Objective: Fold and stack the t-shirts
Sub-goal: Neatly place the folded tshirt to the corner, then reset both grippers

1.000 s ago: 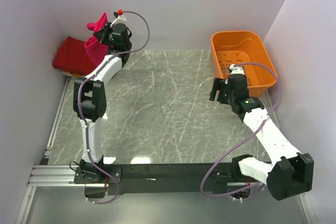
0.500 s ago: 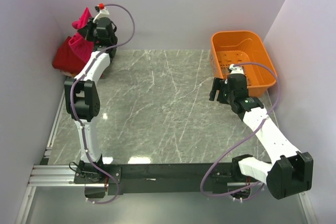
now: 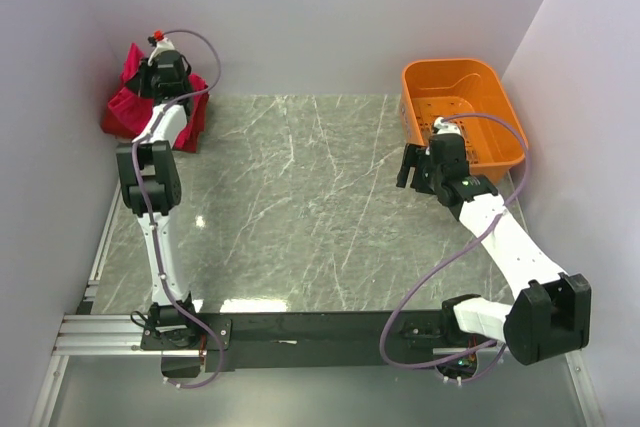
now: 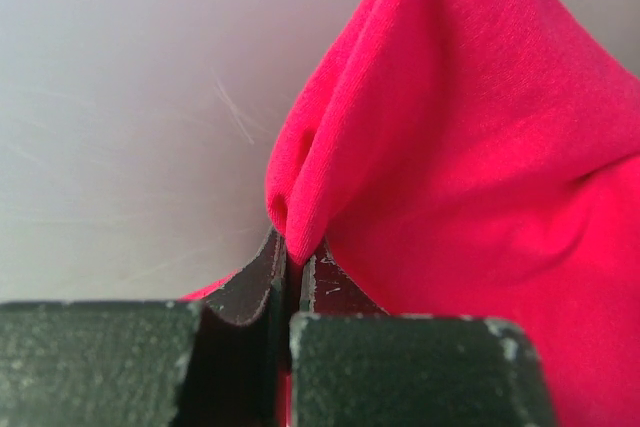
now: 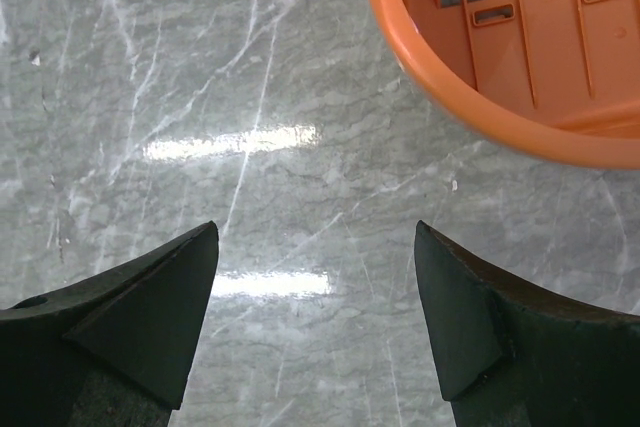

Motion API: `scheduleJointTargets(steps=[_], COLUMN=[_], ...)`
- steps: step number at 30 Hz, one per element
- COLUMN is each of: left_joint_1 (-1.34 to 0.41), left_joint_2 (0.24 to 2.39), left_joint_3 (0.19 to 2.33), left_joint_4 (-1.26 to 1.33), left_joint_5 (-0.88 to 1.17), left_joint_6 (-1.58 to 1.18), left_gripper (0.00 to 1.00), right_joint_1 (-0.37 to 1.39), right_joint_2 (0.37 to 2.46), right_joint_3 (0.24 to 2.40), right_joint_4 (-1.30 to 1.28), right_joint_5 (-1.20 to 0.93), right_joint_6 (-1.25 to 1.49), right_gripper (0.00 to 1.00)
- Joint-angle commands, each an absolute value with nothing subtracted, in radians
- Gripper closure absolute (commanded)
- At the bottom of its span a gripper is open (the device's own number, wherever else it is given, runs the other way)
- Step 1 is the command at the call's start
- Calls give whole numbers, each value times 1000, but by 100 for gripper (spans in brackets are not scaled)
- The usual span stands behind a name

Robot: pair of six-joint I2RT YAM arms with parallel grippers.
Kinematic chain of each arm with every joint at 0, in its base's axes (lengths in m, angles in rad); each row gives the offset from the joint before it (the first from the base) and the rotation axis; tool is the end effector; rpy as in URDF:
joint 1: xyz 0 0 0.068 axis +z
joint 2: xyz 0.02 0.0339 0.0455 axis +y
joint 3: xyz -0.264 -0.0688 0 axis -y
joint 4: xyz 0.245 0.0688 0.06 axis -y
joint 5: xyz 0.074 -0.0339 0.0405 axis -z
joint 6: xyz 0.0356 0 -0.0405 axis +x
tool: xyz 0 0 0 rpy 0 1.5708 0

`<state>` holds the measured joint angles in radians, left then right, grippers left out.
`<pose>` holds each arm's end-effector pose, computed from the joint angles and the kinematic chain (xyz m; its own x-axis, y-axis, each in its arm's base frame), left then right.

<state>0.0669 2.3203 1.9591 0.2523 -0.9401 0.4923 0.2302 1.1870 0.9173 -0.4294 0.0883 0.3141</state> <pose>0.5415 0.0651 0.2660 -0.4928 0.2463 -0.8345 -0.6894 0.4747 0.5472 0.2510 0.0556 0.2804 -0.6458 0.1647 -0.7455 0.0399 0.9824 0.1825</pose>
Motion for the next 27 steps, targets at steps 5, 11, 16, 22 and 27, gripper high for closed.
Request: scheduleJointTargets(steps=[5, 11, 16, 22, 27], left_joint_1=[110, 118, 112, 49, -38], left_joint_2=[2370, 2355, 2287, 2140, 1976], left_joint_3=[2071, 2085, 2108, 2077, 2056], left_joint_4=[246, 198, 72, -99, -291], left_joint_5=[-942, -939, -901, -824, -592], left_joint_6=[391, 332, 223, 74, -181], left_gripper=[72, 1, 1, 0, 1], right_joint_1=[222, 224, 224, 224, 224], right_joint_2=[1221, 1233, 1212, 1170, 1120], right_joint_3=[994, 1011, 1003, 968, 936], right_joint_4=[-445, -448, -443, -428, -422], right_joint_5=[81, 66, 64, 52, 48], right_joint_6=[342, 356, 356, 359, 357], right_gripper=[15, 15, 15, 15, 15])
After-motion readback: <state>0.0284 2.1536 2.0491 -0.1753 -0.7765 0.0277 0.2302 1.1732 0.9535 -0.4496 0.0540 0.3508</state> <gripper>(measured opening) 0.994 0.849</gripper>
